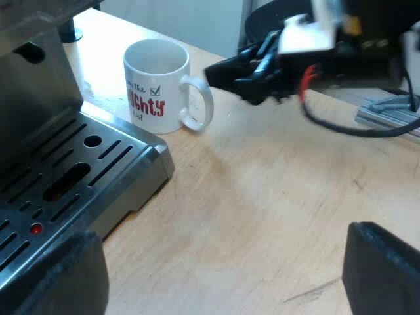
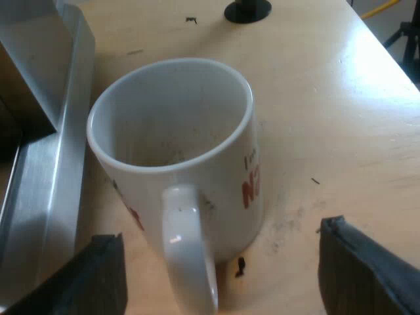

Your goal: Remove mug from coffee machine

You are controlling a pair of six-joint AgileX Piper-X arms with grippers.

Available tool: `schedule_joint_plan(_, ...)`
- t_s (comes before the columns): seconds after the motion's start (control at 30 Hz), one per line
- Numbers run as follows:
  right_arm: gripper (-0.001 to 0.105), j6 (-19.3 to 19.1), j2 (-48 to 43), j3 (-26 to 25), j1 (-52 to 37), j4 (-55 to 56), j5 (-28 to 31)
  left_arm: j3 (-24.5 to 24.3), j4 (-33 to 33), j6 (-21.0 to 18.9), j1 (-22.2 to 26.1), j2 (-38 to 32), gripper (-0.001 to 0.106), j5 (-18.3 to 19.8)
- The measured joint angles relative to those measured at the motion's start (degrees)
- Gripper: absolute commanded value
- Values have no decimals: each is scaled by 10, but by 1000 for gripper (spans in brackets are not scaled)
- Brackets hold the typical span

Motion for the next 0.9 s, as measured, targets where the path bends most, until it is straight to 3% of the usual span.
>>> schedule_joint_plan(0.2,63,1,-118,0,11,132,-26,0,0,-10,0,0,79,-1)
schedule_joint_plan(0.4,63,1,-218,-22,71,294,-32,0,0,-44,0,0,79,-1)
schedule_joint_plan(0.5,63,11,-247,-48,103,360,-33,-9,1,-91,0,0,79,-2)
schedule_joint_plan(0.57,63,42,-259,-85,128,441,-33,-26,1,-112,0,0,79,-2)
schedule_joint_plan(0.73,63,59,-262,-159,161,553,-33,-69,8,-120,0,0,79,-15)
schedule_joint_plan(0.9,63,63,-262,-222,165,587,-34,-121,72,-120,20,0,79,-42)
